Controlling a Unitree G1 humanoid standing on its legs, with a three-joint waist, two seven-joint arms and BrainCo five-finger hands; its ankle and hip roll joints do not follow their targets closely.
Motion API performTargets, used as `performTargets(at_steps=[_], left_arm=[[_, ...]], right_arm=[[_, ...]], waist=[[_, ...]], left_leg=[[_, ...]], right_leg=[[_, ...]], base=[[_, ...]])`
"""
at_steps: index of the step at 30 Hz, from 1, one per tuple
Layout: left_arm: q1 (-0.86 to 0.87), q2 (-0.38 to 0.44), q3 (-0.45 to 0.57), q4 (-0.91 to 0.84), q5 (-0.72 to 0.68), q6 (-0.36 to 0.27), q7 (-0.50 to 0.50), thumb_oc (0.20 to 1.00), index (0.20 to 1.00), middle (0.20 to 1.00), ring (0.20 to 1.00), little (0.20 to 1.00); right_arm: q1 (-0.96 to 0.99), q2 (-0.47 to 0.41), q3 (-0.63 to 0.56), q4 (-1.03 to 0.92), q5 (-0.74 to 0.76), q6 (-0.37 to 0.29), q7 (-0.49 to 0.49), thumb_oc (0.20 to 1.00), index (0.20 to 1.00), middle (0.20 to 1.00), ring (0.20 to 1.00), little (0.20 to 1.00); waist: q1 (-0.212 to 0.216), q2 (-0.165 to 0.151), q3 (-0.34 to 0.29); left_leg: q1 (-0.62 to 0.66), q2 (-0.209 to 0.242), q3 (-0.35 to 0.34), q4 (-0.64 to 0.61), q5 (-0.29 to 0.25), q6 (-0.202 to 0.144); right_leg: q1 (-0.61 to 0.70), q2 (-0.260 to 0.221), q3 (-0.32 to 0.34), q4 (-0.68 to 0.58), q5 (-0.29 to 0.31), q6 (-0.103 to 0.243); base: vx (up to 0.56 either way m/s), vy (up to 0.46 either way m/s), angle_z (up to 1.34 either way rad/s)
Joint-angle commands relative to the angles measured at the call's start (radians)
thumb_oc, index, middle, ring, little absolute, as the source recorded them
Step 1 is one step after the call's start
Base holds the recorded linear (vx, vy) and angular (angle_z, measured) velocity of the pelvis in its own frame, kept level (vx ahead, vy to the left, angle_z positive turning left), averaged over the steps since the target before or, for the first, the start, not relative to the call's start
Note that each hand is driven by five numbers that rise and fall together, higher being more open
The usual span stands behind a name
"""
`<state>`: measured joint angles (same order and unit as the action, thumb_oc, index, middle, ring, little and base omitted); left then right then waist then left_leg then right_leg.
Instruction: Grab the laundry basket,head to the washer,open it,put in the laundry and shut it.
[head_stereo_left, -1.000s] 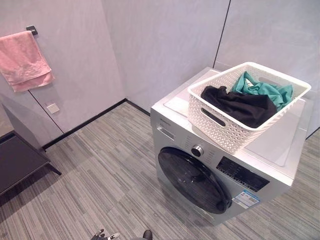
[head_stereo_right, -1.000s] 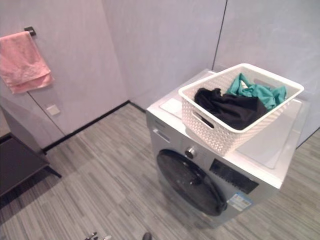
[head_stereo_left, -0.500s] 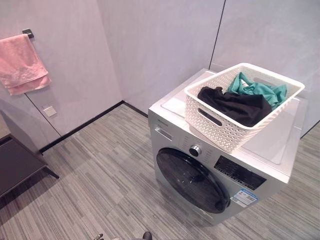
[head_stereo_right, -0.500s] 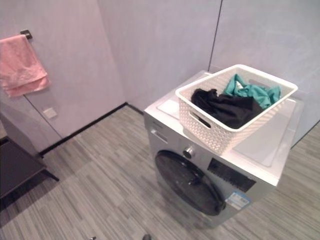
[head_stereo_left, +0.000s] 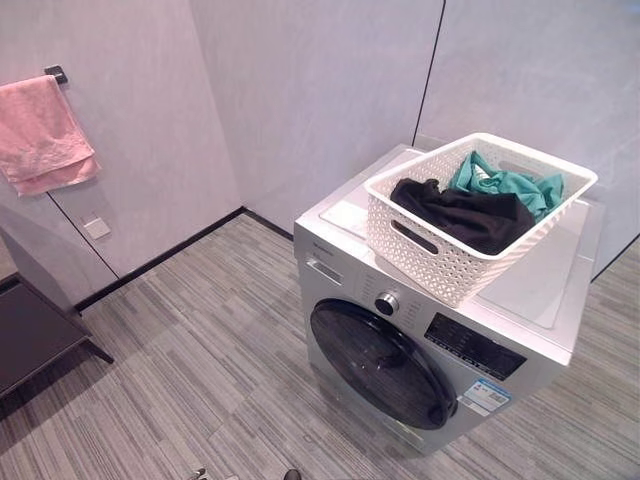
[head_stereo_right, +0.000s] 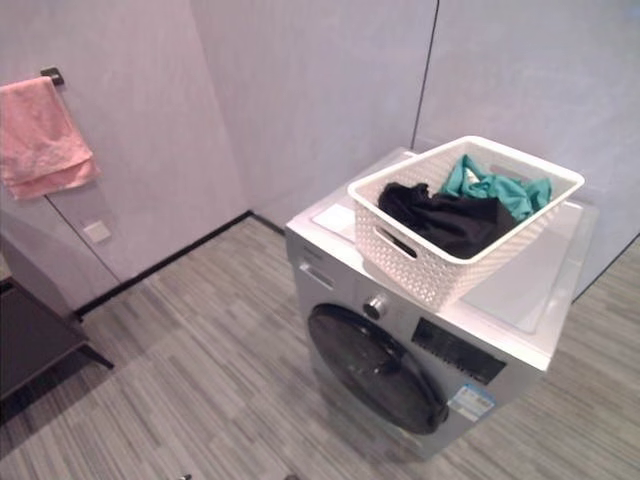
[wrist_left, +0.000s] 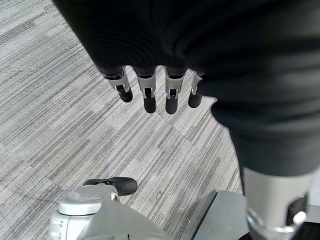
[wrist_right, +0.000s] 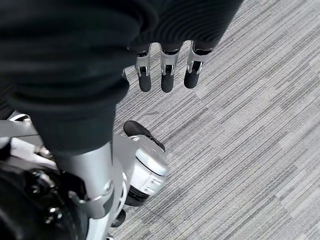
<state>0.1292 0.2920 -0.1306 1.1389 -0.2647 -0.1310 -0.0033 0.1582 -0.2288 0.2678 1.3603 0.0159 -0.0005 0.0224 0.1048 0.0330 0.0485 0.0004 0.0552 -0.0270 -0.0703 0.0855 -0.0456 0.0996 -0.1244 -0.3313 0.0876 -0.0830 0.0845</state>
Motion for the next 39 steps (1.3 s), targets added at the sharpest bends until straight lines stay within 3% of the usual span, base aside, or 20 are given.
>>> performTargets(at_steps=[1, 2, 3, 4, 5, 8, 9, 11, 12, 13, 14, 16, 18, 22, 25, 26, 32, 37, 39], left_arm=[[-0.085, 0.049, -0.028, -0.070, -0.023, -0.033, 0.009, 1.000, 1.000, 1.000, 1.000, 1.000], [-0.095, 0.052, -0.044, -0.083, -0.015, -0.035, 0.009, 1.000, 1.000, 1.000, 1.000, 1.000], [-0.099, 0.055, -0.071, -0.112, -0.008, -0.038, 0.004, 1.000, 1.000, 1.000, 1.000, 1.000], [-0.099, 0.054, -0.071, -0.112, -0.008, -0.038, 0.004, 1.000, 1.000, 1.000, 1.000, 1.000], [-0.090, 0.060, -0.067, -0.124, -0.019, -0.036, 0.005, 1.000, 1.000, 1.000, 1.000, 1.000], [-0.099, 0.064, -0.055, -0.125, -0.033, -0.033, -0.003, 1.000, 1.000, 1.000, 1.000, 1.000], [-0.101, 0.056, -0.044, -0.115, -0.042, -0.035, 0.000, 1.000, 1.000, 1.000, 1.000, 1.000], [-0.098, 0.039, -0.031, -0.082, -0.038, -0.030, 0.000, 1.000, 1.000, 1.000, 1.000, 1.000], [-0.087, 0.037, -0.030, -0.065, -0.023, -0.028, 0.000, 1.000, 1.000, 1.000, 1.000, 1.000], [-0.072, 0.037, -0.024, -0.029, -0.009, -0.021, -0.001, 1.000, 1.000, 1.000, 1.000, 1.000], [-0.035, 0.032, -0.005, 0.017, 0.014, -0.002, -0.001, 1.000, 1.000, 1.000, 1.000, 1.000], [-0.026, 0.026, -0.001, 0.024, 0.004, -0.005, -0.010, 1.000, 1.000, 1.000, 1.000, 1.000], [-0.027, 0.025, 0.019, 0.040, -0.021, -0.003, -0.011, 1.000, 1.000, 1.000, 1.000, 1.000], [-0.019, 0.026, 0.037, 0.066, 0.002, -0.004, -0.026, 1.000, 1.000, 1.000, 1.000, 1.000], [-0.012, 0.023, 0.036, 0.062, 0.014, -0.002, -0.024, 1.000, 1.000, 1.000, 1.000, 1.000], [-0.028, 0.026, 0.014, 0.045, 0.028, -0.006, -0.027, 1.000, 1.000, 1.000, 1.000, 1.000], [-0.057, 0.029, -0.032, -0.021, 0.038, -0.012, -0.037, 1.000, 1.000, 1.000, 1.000, 1.000], [-0.075, 0.039, -0.042, -0.050, 0.028, -0.012, -0.042, 1.000, 1.000, 1.000, 1.000, 1.000], [-0.084, 0.039, -0.054, -0.055, 0.018, -0.011, -0.050, 1.000, 1.000, 1.000, 1.000, 1.000]], right_arm=[[-0.067, -0.028, -0.021, -0.029, 0.041, -0.019, 0.014, 1.000, 1.000, 1.000, 1.000, 1.000], [-0.060, -0.036, -0.031, -0.037, 0.060, -0.024, 0.012, 1.000, 1.000, 1.000, 1.000, 1.000], [-0.049, -0.044, -0.040, -0.055, 0.094, -0.033, 0.010, 1.000, 1.000, 1.000, 1.000, 1.000], [-0.050, -0.044, -0.040, -0.055, 0.094, -0.033, 0.010, 1.000, 1.000, 1.000, 1.000, 1.000], [-0.056, -0.051, -0.036, -0.058, 0.096, -0.032, 0.004, 1.000, 1.000, 1.000, 1.000, 1.000], [-0.089, -0.082, -0.030, -0.096, 0.103, -0.043, -0.006, 1.000, 1.000, 1.000, 1.000, 1.000], [-0.098, -0.094, -0.027, -0.109, 0.103, -0.047, -0.004, 1.000, 1.000, 1.000, 1.000, 1.000], [-0.111, -0.112, -0.020, -0.134, 0.091, -0.050, -0.004, 1.000, 1.000, 1.000, 1.000, 1.000], [-0.111, -0.122, -0.024, -0.143, 0.083, -0.054, -0.010, 1.000, 1.000, 1.000, 1.000, 1.000], [-0.128, -0.154, -0.050, -0.131, 0.089, -0.044, -0.017, 1.000, 1.000, 1.000, 1.000, 1.000], [-0.151, -0.175, -0.023, -0.124, 0.067, -0.035, -0.011, 1.000, 1.000, 1.000, 1.000, 1.000], [-0.173, -0.158, -0.026, -0.106, 0.083, -0.029, -0.012, 1.000, 1.000, 1.000, 1.000, 1.000], [-0.164, -0.147, -0.050, -0.101, 0.099, -0.040, -0.025, 1.000, 1.000, 1.000, 1.000, 1.000], [-0.143, -0.138, -0.087, -0.078, 0.113, -0.038, -0.026, 1.000, 1.000, 1.000, 1.000, 1.000], [-0.125, -0.130, -0.095, -0.062, 0.110, -0.031, -0.021, 1.000, 1.000, 1.000, 1.000, 1.000], [-0.087, -0.109, -0.124, -0.019, 0.125, -0.022, -0.018, 1.000, 1.000, 1.000, 1.000, 1.000], [-0.032, -0.090, -0.198, 0.051, 0.165, -0.015, -0.023, 1.000, 1.000, 1.000, 1.000, 1.000], [-0.029, -0.096, -0.265, 0.067, 0.240, -0.018, -0.022, 1.000, 1.000, 1.000, 1.000, 1.000], [-0.037, -0.101, -0.295, 0.064, 0.306, -0.033, -0.023, 1.000, 1.000, 1.000, 1.000, 1.000]], waist=[[0.017, 0.014, 0.049], [0.014, 0.014, 0.051], [0.005, 0.008, 0.072], [0.005, 0.012, 0.069], [0.020, 0.015, 0.079], [0.058, 0.035, 0.104], [0.060, 0.040, 0.118], [0.058, 0.037, 0.122], [0.053, 0.038, 0.121], [0.043, 0.038, 0.134], [0.055, 0.039, 0.119], [0.059, 0.046, 0.110], [0.063, 0.044, 0.101], [0.056, 0.030, 0.077], [0.048, 0.027, 0.066], [0.013, 0.021, 0.045], [-0.052, 0.023, 0.027], [-0.077, 0.022, 0.027], [-0.101, 0.015, 0.034]], left_leg=[[-0.134, 0.030, -0.115, 0.105, -0.006, -0.012], [-0.166, 0.009, -0.180, 0.126, 0.004, -0.009], [-0.222, -0.032, -0.274, 0.162, 0.031, -0.005], [-0.226, -0.028, -0.277, 0.161, 0.033, -0.007], [-0.240, -0.023, -0.308, 0.147, 0.063, -0.021], [-0.291, -0.042, -0.389, 0.017, 0.140, -0.056], [-0.303, -0.052, -0.363, -0.001, 0.117, -0.053], [-0.315, -0.056, -0.207, 0.012, 0.067, -0.020], [-0.315, -0.027, -0.073, 0.048, 0.048, -0.010], [-0.323, 0.024, 0.013, 0.173, 0.041, -0.029], [-0.240, 0.066, -0.099, 0.175, -0.005, -0.035], [-0.188, 0.073, -0.126, 0.134, 0.003, -0.033], [-0.214, 0.080, -0.097, 0.117, 0.022, -0.042], [-0.185, 0.072, -0.072, 0.096, 0.005, -0.047], [-0.145, 0.075, -0.056, 0.078, -0.008, -0.039], [-0.101, 0.079, -0.030, 0.045, -0.013, -0.033], [-0.037, 0.087, 0.038, 0.013, -0.024, -0.033], [-0.030, 0.106, 0.056, 0.031, -0.026, -0.044], [-0.056, 0.146, 0.056, 0.091, -0.021, -0.064]], right_leg=[[-0.067, 0.043, 0.302, 0.174, -0.099, 0.047], [-0.053, 0.087, 0.409, 0.186, -0.136, 0.030], [-0.021, 0.155, 0.554, 0.200, -0.179, -0.013], [-0.024, 0.159, 0.553, 0.197, -0.174, -0.013], [-0.012, 0.191, 0.554, 0.186, -0.201, -0.040], [-0.028, 0.211, 0.427, 0.125, -0.218, -0.061], [-0.054, 0.209, 0.397, 0.127, -0.203, -0.064], [-0.065, 0.161, 0.311, 0.094, -0.182, -0.048], [-0.070, 0.123, 0.241, 0.070, -0.158, -0.032], [-0.087, 0.049, 0.144, 0.021, -0.092, -0.020], [-0.081, 0.023, 0.124, 0.007, -0.092, -0.036], [-0.073, 0.034, 0.121, -0.008, -0.091, -0.035], [-0.067, 0.033, 0.079, -0.003, -0.085, -0.040], [-0.041, 0.012, 0.049, -0.033, -0.052, -0.012], [-0.029, 0.008, 0.071, -0.040, -0.047, -0.003], [-0.020, 0.006, 0.102, -0.053, -0.038, 0.006], [-0.025, 0.002, 0.170, -0.069, -0.019, 0.024], [-0.027, 0.017, 0.201, -0.065, -0.025, 0.014], [-0.029, 0.047, 0.233, -0.071, -0.028, -0.004]], base=[[-0.14, -0.133, 1.28], [-0.15, -0.194, 2.28], [-0.16, -0.195, 2.38], [-0.20, -0.244, 2.57], [-0.20, -0.187, 2.09], [-0.35, -0.259, 1.36], [-0.39, -0.076, 1.66], [-0.35, 0.084, 2.10], [-0.41, 0.199, 2.35], [-0.40, 0.301, 2.99], [-0.31, 0.249, 2.57], [-0.04, 0.096, 0.97], [-0.03, 0.137, 0.42], [-0.01, 0.102, 0.74], [0.06, 0.069, -0.47], [0.08, 0.053, -1.09], [0.05, 0.041, -0.76], [0.00, -0.059, -0.49], [-0.02, -0.143, -0.24]])
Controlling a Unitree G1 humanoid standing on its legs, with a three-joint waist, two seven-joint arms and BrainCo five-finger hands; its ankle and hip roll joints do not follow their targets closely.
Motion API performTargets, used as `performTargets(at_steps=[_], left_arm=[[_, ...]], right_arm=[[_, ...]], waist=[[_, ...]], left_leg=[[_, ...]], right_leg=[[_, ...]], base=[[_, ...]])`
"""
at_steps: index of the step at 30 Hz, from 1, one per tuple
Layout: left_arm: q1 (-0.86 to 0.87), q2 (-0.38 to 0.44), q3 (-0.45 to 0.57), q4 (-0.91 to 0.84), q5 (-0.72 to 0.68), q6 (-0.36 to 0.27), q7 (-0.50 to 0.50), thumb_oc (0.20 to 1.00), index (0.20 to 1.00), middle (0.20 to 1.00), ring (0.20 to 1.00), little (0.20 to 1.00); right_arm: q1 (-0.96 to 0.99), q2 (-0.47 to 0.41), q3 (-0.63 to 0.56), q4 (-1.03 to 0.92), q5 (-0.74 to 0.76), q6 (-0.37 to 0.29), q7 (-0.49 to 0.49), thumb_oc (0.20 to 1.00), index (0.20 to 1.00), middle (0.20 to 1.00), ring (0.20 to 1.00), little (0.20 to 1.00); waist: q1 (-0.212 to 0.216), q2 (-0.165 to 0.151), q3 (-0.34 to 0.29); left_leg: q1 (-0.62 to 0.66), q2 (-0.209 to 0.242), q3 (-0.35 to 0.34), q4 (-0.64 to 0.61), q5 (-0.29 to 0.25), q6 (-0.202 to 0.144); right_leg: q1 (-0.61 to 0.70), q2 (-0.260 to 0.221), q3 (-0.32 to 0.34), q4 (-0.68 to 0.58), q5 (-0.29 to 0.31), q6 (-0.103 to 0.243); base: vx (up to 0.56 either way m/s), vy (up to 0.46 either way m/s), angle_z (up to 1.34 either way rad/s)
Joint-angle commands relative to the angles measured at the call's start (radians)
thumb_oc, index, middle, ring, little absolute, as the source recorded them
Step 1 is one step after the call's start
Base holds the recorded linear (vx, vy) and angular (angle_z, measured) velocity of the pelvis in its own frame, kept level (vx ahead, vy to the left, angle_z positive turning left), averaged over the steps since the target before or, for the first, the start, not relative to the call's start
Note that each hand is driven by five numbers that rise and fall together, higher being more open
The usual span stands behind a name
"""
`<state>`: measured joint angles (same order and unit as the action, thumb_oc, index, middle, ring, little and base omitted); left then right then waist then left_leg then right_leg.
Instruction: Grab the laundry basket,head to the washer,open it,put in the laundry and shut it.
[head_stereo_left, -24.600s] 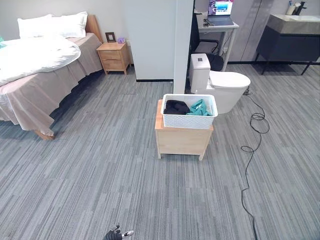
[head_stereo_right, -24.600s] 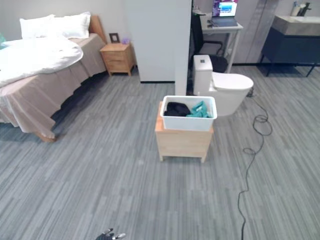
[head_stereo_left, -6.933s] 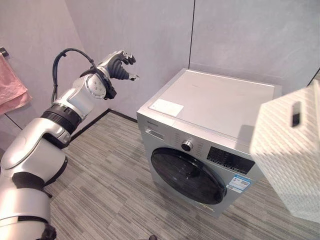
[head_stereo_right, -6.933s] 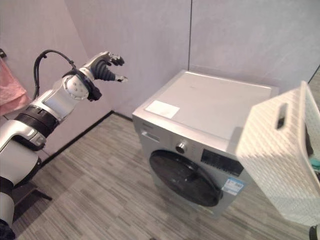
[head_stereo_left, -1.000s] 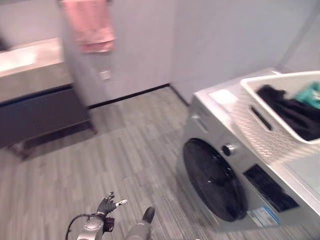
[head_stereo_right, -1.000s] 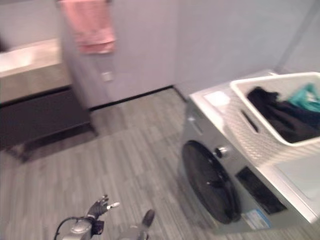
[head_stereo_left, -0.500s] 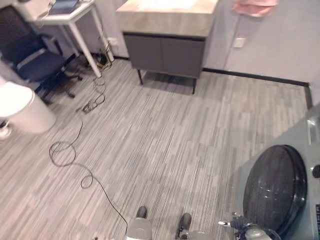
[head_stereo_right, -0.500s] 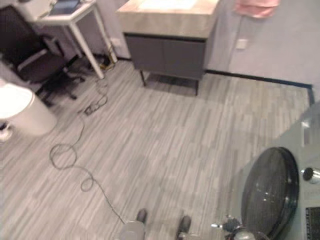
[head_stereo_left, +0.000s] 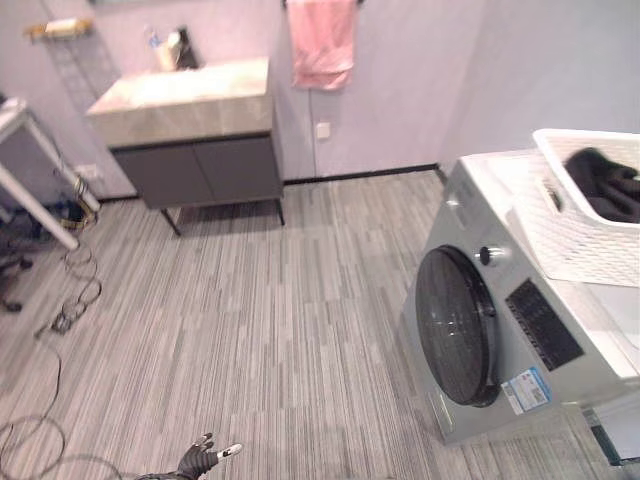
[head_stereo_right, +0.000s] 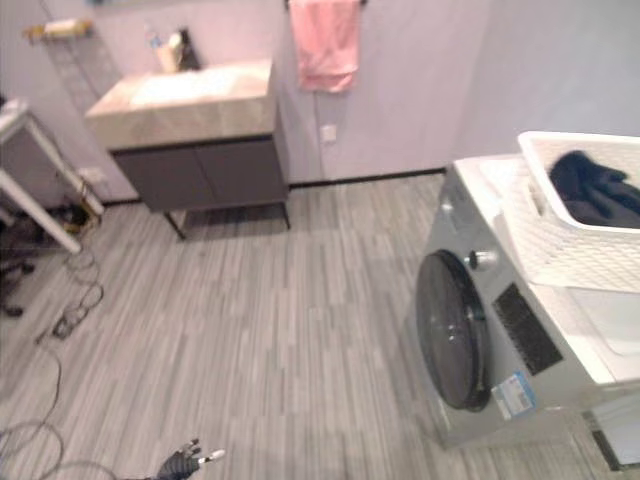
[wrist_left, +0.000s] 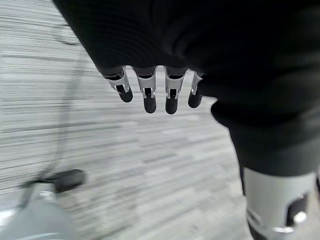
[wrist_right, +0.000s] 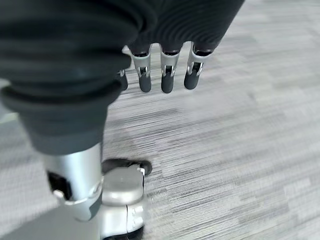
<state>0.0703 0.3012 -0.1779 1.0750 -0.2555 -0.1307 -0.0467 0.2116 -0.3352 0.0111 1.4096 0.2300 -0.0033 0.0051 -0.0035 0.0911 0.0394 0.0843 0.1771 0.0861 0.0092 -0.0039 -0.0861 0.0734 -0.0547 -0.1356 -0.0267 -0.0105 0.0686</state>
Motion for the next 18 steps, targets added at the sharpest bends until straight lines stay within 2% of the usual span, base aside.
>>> performTargets(at_steps=[1, 2, 3, 4, 5, 6, 7, 8, 9, 12, 13, 14, 15, 16, 17, 18], left_arm=[[-0.026, 0.030, -0.007, 0.009, 0.009, -0.011, -0.007, 1.000, 1.000, 1.000, 1.000, 1.000], [-0.024, 0.030, -0.010, 0.005, 0.013, -0.008, -0.015, 1.000, 1.000, 1.000, 1.000, 1.000], [-0.022, 0.026, -0.019, -0.002, 0.005, -0.006, -0.017, 1.000, 1.000, 1.000, 1.000, 1.000], [-0.023, 0.026, -0.018, -0.001, 0.005, -0.006, -0.017, 1.000, 1.000, 1.000, 1.000, 1.000], [-0.020, 0.023, -0.023, 0.008, 0.007, -0.007, -0.017, 1.000, 1.000, 1.000, 1.000, 1.000], [-0.018, 0.025, -0.023, 0.010, 0.007, -0.010, -0.016, 1.000, 1.000, 1.000, 1.000, 1.000], [-0.012, 0.032, -0.018, 0.016, 0.007, -0.016, -0.014, 1.000, 1.000, 1.000, 1.000, 1.000], [-0.009, 0.037, -0.018, 0.017, 0.003, -0.022, -0.013, 1.000, 1.000, 1.000, 1.000, 1.000], [-0.001, 0.050, -0.011, 0.019, -0.003, -0.030, -0.016, 1.000, 1.000, 1.000, 1.000, 1.000], [0.004, 0.053, -0.012, 0.021, 0.005, -0.032, -0.019, 1.000, 1.000, 1.000, 1.000, 1.000], [0.002, 0.059, -0.015, 0.027, 0.019, -0.038, -0.018, 1.000, 1.000, 1.000, 1.000, 1.000], [0.003, 0.067, -0.029, 0.019, 0.025, -0.044, -0.021, 1.000, 1.000, 1.000, 1.000, 1.000], [0.004, 0.067, -0.030, 0.002, 0.026, -0.054, -0.018, 1.000, 1.000, 1.000, 1.000, 1.000], [0.003, 0.067, -0.030, 0.003, 0.026, -0.054, -0.018, 1.000, 1.000, 1.000, 1.000, 1.000], [0.008, 0.070, -0.024, -0.012, 0.006, -0.065, -0.007, 1.000, 1.000, 1.000, 1.000, 1.000], [0.008, 0.070, -0.023, -0.012, 0.006, -0.065, -0.007, 1.000, 1.000, 1.000, 1.000, 1.000]], right_arm=[[-0.091, 0.005, -0.039, 0.014, 0.092, -0.030, -0.006, 1.000, 1.000, 1.000, 1.000, 1.000], [-0.093, -0.001, -0.042, 0.009, 0.106, -0.029, 0.002, 1.000, 1.000, 1.000, 1.000, 1.000], [-0.110, -0.012, -0.030, -0.004, 0.113, -0.039, -0.005, 1.000, 1.000, 1.000, 1.000, 1.000], [-0.111, -0.013, -0.030, -0.004, 0.113, -0.039, -0.005, 1.000, 1.000, 1.000, 1.000, 1.000], [-0.120, -0.020, -0.025, -0.014, 0.117, -0.038, -0.003, 1.000, 1.000, 1.000, 1.000, 1.000], [-0.125, -0.027, -0.025, -0.022, 0.117, -0.042, -0.003, 1.000, 1.000, 1.000, 1.000, 1.000], [-0.124, -0.045, -0.033, -0.033, 0.114, -0.043, 0.002, 1.000, 1.000, 1.000, 1.000, 1.000], [-0.127, -0.051, -0.032, -0.043, 0.110, -0.046, 0.000, 1.000, 1.000, 1.000, 1.000, 1.000], [-0.131, -0.063, -0.032, -0.061, 0.110, -0.052, 0.011, 1.000, 1.000, 1.000, 1.000, 1.000], [-0.136, -0.067, -0.039, -0.068, 0.115, -0.053, 0.018, 1.000, 1.000, 1.000, 1.000, 1.000], [-0.150, -0.081, -0.065, -0.058, 0.129, -0.044, 0.018, 1.000, 1.000, 1.000, 1.000, 1.000], [-0.143, -0.085, -0.076, -0.056, 0.137, -0.047, 0.020, 1.000, 1.000, 1.000, 1.000, 1.000], [-0.158, -0.080, -0.079, -0.066, 0.130, -0.041, 0.023, 1.000, 1.000, 1.000, 1.000, 1.000], [-0.158, -0.079, -0.079, -0.066, 0.130, -0.041, 0.023, 1.000, 1.000, 1.000, 1.000, 1.000], [-0.178, -0.069, -0.069, -0.081, 0.129, -0.040, 0.025, 1.000, 1.000, 1.000, 1.000, 1.000], [-0.179, -0.069, -0.069, -0.082, 0.129, -0.040, 0.025, 1.000, 1.000, 1.000, 1.000, 1.000]], waist=[[0.008, -0.042, 0.043], [0.000, -0.047, 0.050], [-0.002, -0.047, 0.088], [-0.003, -0.047, 0.086], [-0.001, -0.046, 0.101], [0.000, -0.049, 0.102], [-0.005, -0.051, 0.097], [0.002, -0.047, 0.101], [0.004, -0.028, 0.093], [0.005, -0.024, 0.093], [-0.001, -0.016, 0.085], [-0.005, -0.011, 0.078], [-0.014, -0.007, 0.067], [-0.010, -0.010, 0.068], [0.002, -0.014, 0.073], [0.004, -0.014, 0.070]], left_leg=[[-0.142, 0.025, -0.058, 0.015, 0.066, -0.024], [-0.160, 0.038, -0.057, 0.076, 0.047, -0.027], [-0.191, 0.040, -0.112, 0.185, 0.044, -0.025], [-0.196, 0.041, -0.114, 0.187, 0.044, -0.025], [-0.206, 0.038, -0.173, 0.218, 0.058, -0.026], [-0.219, 0.036, -0.226, 0.207, 0.064, -0.021], [-0.251, 0.060, -0.293, 0.157, 0.073, -0.019], [-0.273, 0.079, -0.329, 0.114, 0.106, -0.021], [-0.288, 0.104, -0.366, 0.047, 0.141, -0.031], [-0.284, 0.114, -0.357, 0.047, 0.142, -0.037], [-0.267, 0.105, -0.331, 0.055, 0.109, -0.043], [-0.260, 0.083, -0.309, 0.086, 0.091, -0.054], [-0.236, 0.031, -0.298, 0.090, 0.034, -0.043], [-0.233, 0.028, -0.292, 0.091, 0.032, -0.041], [-0.213, -0.004, -0.237, 0.091, 0.000, -0.027], [-0.216, -0.004, -0.235, 0.089, 0.003, -0.027]], right_leg=[[-0.003, -0.021, 0.037, 0.044, -0.101, 0.011], [-0.004, -0.007, 0.062, 0.047, -0.103, 0.003], [-0.019, 0.020, 0.116, 0.082, -0.109, -0.014], [-0.023, 0.021, 0.116, 0.082, -0.108, -0.014], [-0.033, 0.031, 0.149, 0.106, -0.115, -0.014], [-0.045, 0.031, 0.173, 0.112, -0.116, -0.012], [-0.047, 0.035, 0.233, 0.120, -0.129, -0.001], [-0.039, 0.040, 0.289, 0.129, -0.145, 0.005], [-0.039, 0.045, 0.358, 0.148, -0.174, 0.012], [-0.042, 0.033, 0.390, 0.168, -0.185, 0.020], [-0.028, -0.003, 0.404, 0.169, -0.193, 0.044], [-0.042, -0.043, 0.401, 0.175, -0.175, 0.054], [-0.057, -0.104, 0.425, 0.153, -0.132, 0.084], [-0.055, -0.108, 0.429, 0.151, -0.132, 0.085], [-0.112, -0.161, 0.405, 0.135, -0.049, 0.109], [-0.117, -0.160, 0.408, 0.134, -0.045, 0.109]], base=[[-0.01, -0.112, -0.09], [-0.01, -0.111, -0.15], [-0.01, -0.110, -0.29], [0.00, -0.030, -0.50], [0.04, 0.041, -1.37], [0.18, 0.143, -1.51], [0.28, 0.235, -1.42], [0.42, 0.424, -0.65], [0.28, 0.320, -0.62], [0.19, 0.280, -1.13], [0.21, 0.394, -1.37], [0.33, 0.690, -1.39], [0.20, 0.480, -1.20], [0.12, 0.518, -1.24], [-0.01, 0.221, -1.09], [-0.10, 0.351, -1.28]])
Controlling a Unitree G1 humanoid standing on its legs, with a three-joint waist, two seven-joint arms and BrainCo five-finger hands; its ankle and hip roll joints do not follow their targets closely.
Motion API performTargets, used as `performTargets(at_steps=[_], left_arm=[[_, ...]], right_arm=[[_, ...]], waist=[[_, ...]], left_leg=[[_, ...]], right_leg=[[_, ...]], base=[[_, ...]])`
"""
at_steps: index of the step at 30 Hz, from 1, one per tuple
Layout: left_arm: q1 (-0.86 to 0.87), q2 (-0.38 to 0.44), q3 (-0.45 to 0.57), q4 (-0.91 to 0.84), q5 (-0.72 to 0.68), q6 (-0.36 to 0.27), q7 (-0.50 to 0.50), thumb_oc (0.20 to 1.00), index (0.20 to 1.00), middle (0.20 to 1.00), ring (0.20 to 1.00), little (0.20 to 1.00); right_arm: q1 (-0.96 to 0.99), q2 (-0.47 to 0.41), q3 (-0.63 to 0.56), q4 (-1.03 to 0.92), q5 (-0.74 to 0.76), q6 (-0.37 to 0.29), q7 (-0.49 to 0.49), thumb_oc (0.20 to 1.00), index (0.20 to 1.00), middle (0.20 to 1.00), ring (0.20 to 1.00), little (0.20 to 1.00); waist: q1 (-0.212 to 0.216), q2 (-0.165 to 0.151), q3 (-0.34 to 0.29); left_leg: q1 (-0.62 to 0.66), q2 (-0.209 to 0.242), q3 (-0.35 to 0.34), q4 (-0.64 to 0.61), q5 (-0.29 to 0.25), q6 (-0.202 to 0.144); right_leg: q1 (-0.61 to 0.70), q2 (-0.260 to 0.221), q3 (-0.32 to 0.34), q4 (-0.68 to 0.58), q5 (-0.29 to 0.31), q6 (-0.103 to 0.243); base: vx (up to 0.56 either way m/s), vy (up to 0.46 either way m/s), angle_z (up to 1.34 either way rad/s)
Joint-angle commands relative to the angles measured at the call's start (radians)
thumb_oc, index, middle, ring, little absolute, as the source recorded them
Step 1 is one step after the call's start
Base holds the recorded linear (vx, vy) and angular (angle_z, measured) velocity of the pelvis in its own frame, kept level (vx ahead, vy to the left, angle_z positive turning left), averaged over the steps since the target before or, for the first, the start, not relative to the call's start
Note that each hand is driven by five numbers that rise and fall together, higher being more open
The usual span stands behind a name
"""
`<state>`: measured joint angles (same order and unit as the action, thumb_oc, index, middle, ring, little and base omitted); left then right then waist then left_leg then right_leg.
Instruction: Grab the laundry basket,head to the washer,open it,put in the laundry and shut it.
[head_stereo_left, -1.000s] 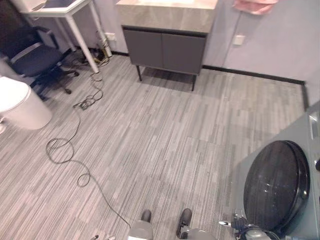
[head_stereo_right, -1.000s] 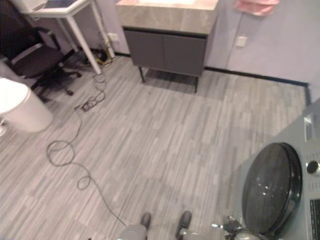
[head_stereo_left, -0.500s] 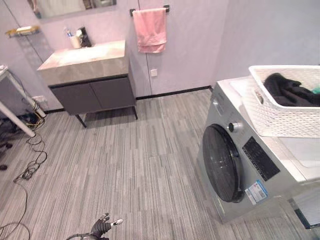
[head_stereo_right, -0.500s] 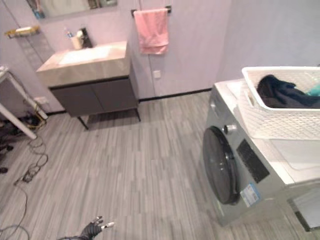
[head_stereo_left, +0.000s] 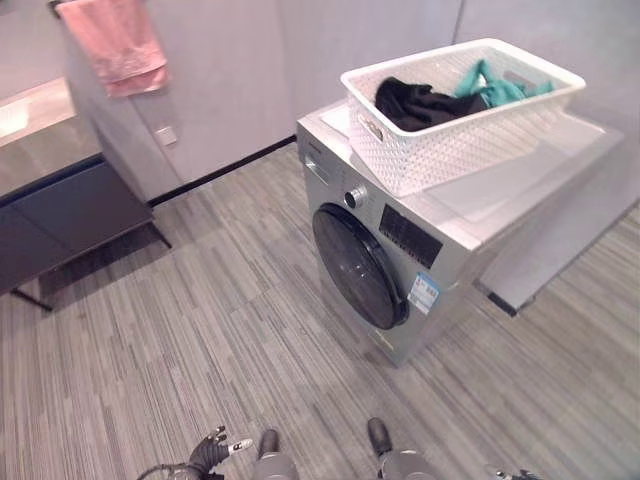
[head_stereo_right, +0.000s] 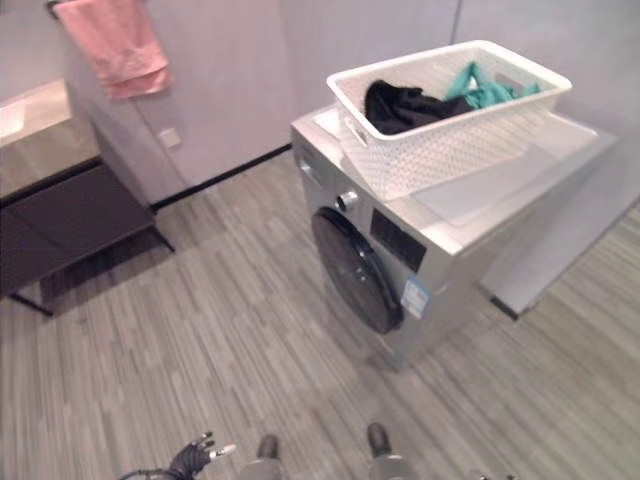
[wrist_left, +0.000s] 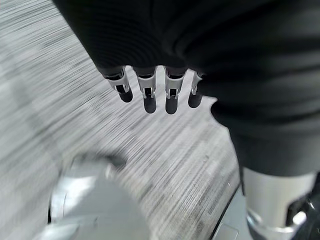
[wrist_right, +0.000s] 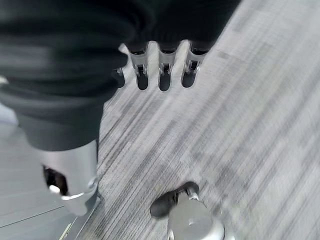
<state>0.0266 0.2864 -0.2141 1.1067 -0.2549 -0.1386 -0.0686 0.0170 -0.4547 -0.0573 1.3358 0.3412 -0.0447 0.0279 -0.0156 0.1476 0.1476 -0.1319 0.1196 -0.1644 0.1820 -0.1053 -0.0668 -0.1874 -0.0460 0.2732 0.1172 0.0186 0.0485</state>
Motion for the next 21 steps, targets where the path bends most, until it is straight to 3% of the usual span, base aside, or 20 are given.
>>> performTargets(at_steps=[1, 2, 3, 4, 5, 6, 8, 9, 10, 13, 16, 21], left_arm=[[0.059, 0.085, 0.035, -0.043, -0.021, -0.058, 0.024, 1.000, 1.000, 1.000, 1.000, 1.000], [0.058, 0.088, 0.045, -0.042, -0.028, -0.054, 0.023, 1.000, 1.000, 1.000, 1.000, 1.000], [0.058, 0.088, 0.046, -0.042, -0.028, -0.054, 0.023, 1.000, 1.000, 1.000, 1.000, 1.000], [0.061, 0.090, 0.057, -0.037, -0.037, -0.053, 0.021, 1.000, 1.000, 1.000, 1.000, 1.000], [0.079, 0.096, 0.092, -0.023, -0.050, -0.052, 0.017, 1.000, 1.000, 1.000, 1.000, 1.000], [0.090, 0.091, 0.104, -0.016, -0.049, -0.053, 0.015, 1.000, 1.000, 1.000, 1.000, 1.000], [0.096, 0.084, 0.110, -0.011, -0.042, -0.050, 0.013, 1.000, 1.000, 1.000, 1.000, 1.000], [0.105, 0.079, 0.116, 0.011, -0.036, -0.046, 0.016, 1.000, 1.000, 1.000, 1.000, 1.000], [0.115, 0.078, 0.134, 0.022, -0.032, -0.049, 0.015, 1.000, 1.000, 1.000, 1.000, 1.000], [0.125, 0.071, 0.134, 0.027, -0.017, -0.053, 0.012, 1.000, 1.000, 1.000, 1.000, 1.000], [0.121, 0.058, 0.115, 0.049, -0.002, -0.048, 0.007, 1.000, 1.000, 1.000, 1.000, 1.000], [0.125, 0.045, 0.114, 0.046, 0.003, -0.050, 0.009, 1.000, 1.000, 1.000, 1.000, 1.000]], right_arm=[[-0.014, 0.060, 0.032, -0.038, 0.000, -0.008, -0.008, 1.000, 1.000, 1.000, 1.000, 1.000], [-0.023, 0.060, 0.040, -0.050, -0.002, -0.013, -0.009, 1.000, 1.000, 1.000, 1.000, 1.000], [-0.023, 0.061, 0.041, -0.050, -0.002, -0.013, -0.009, 1.000, 1.000, 1.000, 1.000, 1.000], [-0.028, 0.062, 0.043, -0.063, 0.009, -0.024, -0.007, 1.000, 1.000, 1.000, 1.000, 1.000], [-0.030, 0.055, 0.036, -0.087, 0.017, -0.036, -0.014, 1.000, 1.000, 1.000, 1.000, 1.000], [-0.028, 0.052, 0.034, -0.110, 0.007, -0.039, -0.019, 1.000, 1.000, 1.000, 1.000, 1.000], [-0.029, 0.047, 0.032, -0.116, -0.002, -0.042, -0.026, 1.000, 1.000, 1.000, 1.000, 1.000], [-0.024, 0.047, 0.020, -0.129, 0.029, -0.049, -0.033, 1.000, 1.000, 1.000, 1.000, 1.000], [-0.019, 0.043, 0.012, -0.141, 0.033, -0.050, -0.028, 1.000, 1.000, 1.000, 1.000, 1.000], [-0.005, 0.040, 0.011, -0.144, 0.034, -0.052, -0.020, 1.000, 1.000, 1.000, 1.000, 1.000], [0.029, 0.050, -0.055, -0.151, 0.144, -0.061, 0.005, 1.000, 1.000, 1.000, 1.000, 1.000], [0.043, 0.066, -0.048, -0.139, 0.126, -0.063, -0.001, 1.000, 1.000, 1.000, 1.000, 1.000]], waist=[[0.050, -0.063, -0.029], [0.058, -0.059, -0.033], [0.055, -0.058, -0.032], [0.057, -0.059, -0.035], [0.071, -0.070, -0.034], [0.087, -0.076, -0.037], [0.093, -0.080, -0.039], [0.089, -0.090, -0.041], [0.089, -0.093, -0.050], [0.100, -0.098, -0.058], [0.088, -0.095, -0.071], [0.093, -0.090, -0.082]], left_leg=[[0.013, 0.061, 0.093, -0.089, 0.088, -0.037], [0.012, 0.058, 0.121, -0.100, 0.093, -0.029], [0.012, 0.058, 0.118, -0.101, 0.092, -0.029], [0.022, 0.053, 0.142, -0.117, 0.095, -0.019], [0.043, 0.046, 0.193, -0.135, 0.094, -0.013], [0.051, 0.042, 0.217, -0.141, 0.089, -0.016], [0.049, 0.039, 0.223, -0.144, 0.090, -0.013], [0.068, 0.037, 0.222, -0.155, 0.090, -0.008], [0.079, 0.036, 0.237, -0.170, 0.096, -0.011], [0.092, 0.036, 0.242, -0.195, 0.108, -0.020], [0.098, 0.043, 0.214, -0.214, 0.124, -0.031], [0.115, 0.044, 0.205, -0.228, 0.126, -0.037]], right_leg=[[0.081, -0.204, -0.191, -0.001, -0.035, 0.116], [0.071, -0.204, -0.283, 0.013, -0.037, 0.107], [0.073, -0.204, -0.287, 0.014, -0.038, 0.107], [0.075, -0.183, -0.334, 0.035, -0.053, 0.103], [0.100, -0.177, -0.428, 0.035, -0.064, 0.100], [0.114, -0.206, -0.516, 0.019, -0.049, 0.100], [0.136, -0.216, -0.559, -0.009, -0.035, 0.110], [0.143, -0.180, -0.467, -0.024, -0.051, 0.106], [0.144, -0.178, -0.452, -0.037, -0.041, 0.111], [0.167, -0.179, -0.459, -0.075, -0.030, 0.120], [0.214, -0.167, -0.486, -0.102, -0.044, 0.116], [0.248, -0.167, -0.508, -0.125, -0.046, 0.120]], base=[[-0.13, 0.202, -1.28], [-0.12, 0.201, -1.52], [-0.06, 0.149, -1.40], [-0.04, 0.147, -1.15], [-0.06, 0.175, -0.71], [-0.04, 0.093, -0.61], [-0.01, -0.033, -0.89], [0.05, -0.024, -0.65], [0.07, 0.021, -0.20], [0.02, -0.026, 0.01], [0.05, -0.052, 0.00], [0.04, -0.026, 0.26]])
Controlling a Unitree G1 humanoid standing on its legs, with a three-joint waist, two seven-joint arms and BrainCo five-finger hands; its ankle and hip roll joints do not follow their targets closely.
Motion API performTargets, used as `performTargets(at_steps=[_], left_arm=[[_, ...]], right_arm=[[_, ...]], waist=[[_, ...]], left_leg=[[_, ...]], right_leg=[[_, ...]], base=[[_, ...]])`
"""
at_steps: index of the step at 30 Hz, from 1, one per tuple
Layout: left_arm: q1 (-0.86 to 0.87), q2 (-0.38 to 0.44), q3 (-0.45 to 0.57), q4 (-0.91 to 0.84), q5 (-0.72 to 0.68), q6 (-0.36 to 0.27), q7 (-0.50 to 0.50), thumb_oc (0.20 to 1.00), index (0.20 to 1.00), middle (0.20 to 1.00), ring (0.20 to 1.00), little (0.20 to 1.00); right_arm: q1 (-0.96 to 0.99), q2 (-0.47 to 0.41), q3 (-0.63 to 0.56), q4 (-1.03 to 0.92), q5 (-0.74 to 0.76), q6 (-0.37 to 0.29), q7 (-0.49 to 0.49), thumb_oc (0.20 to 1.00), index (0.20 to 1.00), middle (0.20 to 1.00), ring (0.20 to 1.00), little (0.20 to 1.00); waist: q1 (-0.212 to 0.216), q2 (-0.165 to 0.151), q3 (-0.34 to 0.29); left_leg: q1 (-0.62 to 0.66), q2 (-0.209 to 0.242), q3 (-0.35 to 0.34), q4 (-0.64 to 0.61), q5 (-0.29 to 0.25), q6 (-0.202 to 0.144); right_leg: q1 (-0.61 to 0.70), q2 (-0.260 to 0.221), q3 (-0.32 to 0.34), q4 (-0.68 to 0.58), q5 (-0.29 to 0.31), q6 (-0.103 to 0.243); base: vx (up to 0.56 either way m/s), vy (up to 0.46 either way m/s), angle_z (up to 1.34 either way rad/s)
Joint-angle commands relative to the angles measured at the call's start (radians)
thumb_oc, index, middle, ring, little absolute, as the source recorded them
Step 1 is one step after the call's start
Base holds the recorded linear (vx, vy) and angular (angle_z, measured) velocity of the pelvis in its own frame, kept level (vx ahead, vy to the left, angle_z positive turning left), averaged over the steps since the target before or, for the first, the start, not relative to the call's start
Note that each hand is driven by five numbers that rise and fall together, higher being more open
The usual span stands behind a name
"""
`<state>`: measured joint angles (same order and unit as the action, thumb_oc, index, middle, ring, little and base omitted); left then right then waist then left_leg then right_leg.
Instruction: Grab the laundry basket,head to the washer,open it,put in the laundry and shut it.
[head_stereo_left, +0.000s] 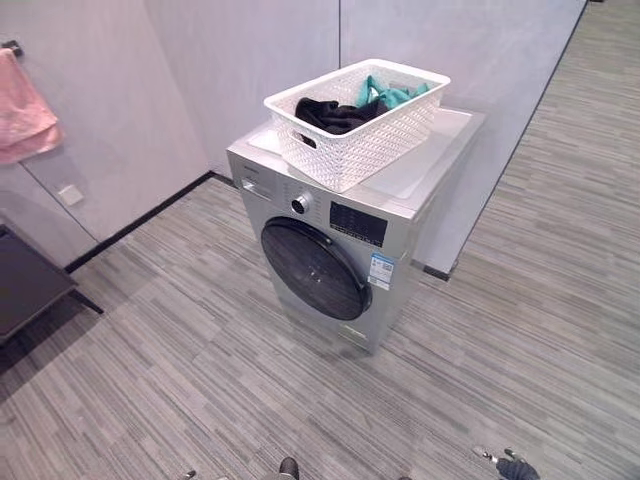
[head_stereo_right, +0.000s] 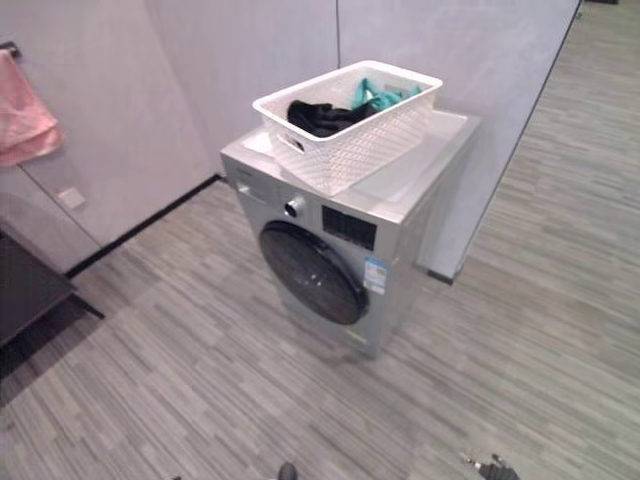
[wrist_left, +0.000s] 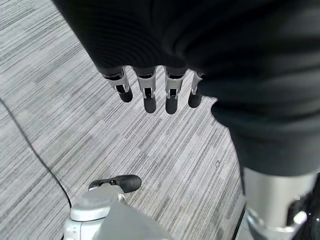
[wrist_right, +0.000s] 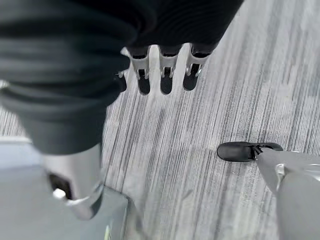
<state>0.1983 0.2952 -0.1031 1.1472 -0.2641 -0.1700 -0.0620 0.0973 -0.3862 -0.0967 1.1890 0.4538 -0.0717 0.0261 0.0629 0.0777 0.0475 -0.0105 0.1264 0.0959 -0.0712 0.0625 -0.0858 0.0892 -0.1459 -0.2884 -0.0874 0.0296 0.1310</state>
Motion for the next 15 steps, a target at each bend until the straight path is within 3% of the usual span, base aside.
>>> performTargets(at_steps=[1, 3, 4, 15], left_arm=[[-0.042, 0.035, 0.004, -0.002, 0.007, -0.018, 0.004, 1.000, 1.000, 1.000, 1.000, 1.000], [-0.041, 0.035, 0.007, -0.003, 0.006, -0.017, 0.005, 1.000, 1.000, 1.000, 1.000, 1.000], [-0.128, -0.068, -0.058, 0.070, -0.029, -0.023, 0.062, 1.000, 1.000, 1.000, 1.000, 1.000], [-0.105, -0.066, -0.047, 0.103, -0.025, -0.019, 0.060, 1.000, 1.000, 1.000, 1.000, 1.000]], right_arm=[[-0.036, 0.000, -0.008, 0.013, 0.011, -0.034, -0.001, 1.000, 1.000, 1.000, 1.000, 1.000], [-0.038, 0.001, -0.004, 0.014, 0.008, -0.034, -0.003, 1.000, 1.000, 1.000, 1.000, 1.000], [-0.033, 0.081, 0.185, 0.038, 0.060, -0.046, 0.108, 1.000, 1.000, 1.000, 1.000, 1.000], [-0.025, 0.092, 0.180, 0.070, 0.041, -0.046, 0.082, 1.000, 1.000, 1.000, 1.000, 1.000]], waist=[[0.017, -0.019, 0.016], [0.019, -0.019, 0.015], [-0.034, -0.045, 0.079], [-0.023, -0.053, 0.056]], left_leg=[[-0.006, 0.037, -0.062, 0.029, -0.043, -0.018], [-0.003, 0.036, -0.063, 0.027, -0.042, -0.019], [-0.052, -0.063, -0.054, 0.009, -0.031, 0.003], [0.000, -0.057, -0.057, -0.016, -0.028, 0.002]], right_leg=[[-0.019, -0.068, 0.053, 0.077, -0.059, 0.037], [-0.015, -0.068, 0.052, 0.075, -0.060, 0.036], [-0.053, -0.008, 0.100, 0.026, -0.038, -0.011], [-0.010, 0.008, 0.104, 0.008, -0.039, -0.008]], base=[[0.03, -0.017, 0.10], [0.02, -0.003, 0.05], [0.03, -0.003, 0.04], [0.06, -0.021, 0.01]])
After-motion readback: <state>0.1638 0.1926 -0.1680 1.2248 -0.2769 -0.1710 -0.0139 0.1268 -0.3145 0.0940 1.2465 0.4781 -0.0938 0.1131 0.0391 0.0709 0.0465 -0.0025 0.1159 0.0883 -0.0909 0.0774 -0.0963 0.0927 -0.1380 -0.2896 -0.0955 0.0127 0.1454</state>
